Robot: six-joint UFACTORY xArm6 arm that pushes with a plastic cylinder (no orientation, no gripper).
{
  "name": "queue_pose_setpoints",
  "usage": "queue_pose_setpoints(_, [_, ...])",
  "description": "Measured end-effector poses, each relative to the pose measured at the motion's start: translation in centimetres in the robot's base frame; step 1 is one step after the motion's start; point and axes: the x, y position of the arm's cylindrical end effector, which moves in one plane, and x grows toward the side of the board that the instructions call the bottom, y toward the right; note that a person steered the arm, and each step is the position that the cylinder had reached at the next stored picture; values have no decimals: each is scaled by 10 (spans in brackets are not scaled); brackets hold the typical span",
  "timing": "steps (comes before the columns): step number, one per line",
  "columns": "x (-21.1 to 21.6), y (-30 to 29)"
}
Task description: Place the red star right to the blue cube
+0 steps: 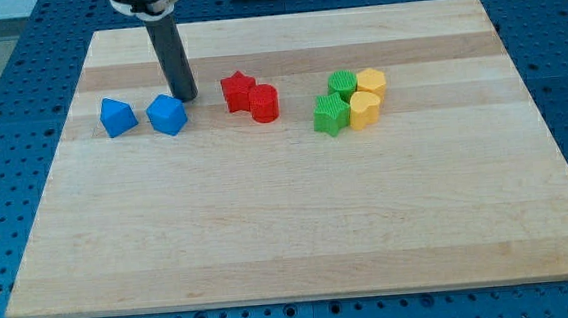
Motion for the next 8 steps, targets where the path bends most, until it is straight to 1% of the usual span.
queue_pose_setpoints(1, [-27,14])
queue_pose_setpoints(3, [-30,100])
queue_pose_setpoints(4, [-29,106])
queue_pose_setpoints(5, [-27,90])
queue_pose_setpoints(6, [-16,80])
queue_pose_setpoints(8, [8,80])
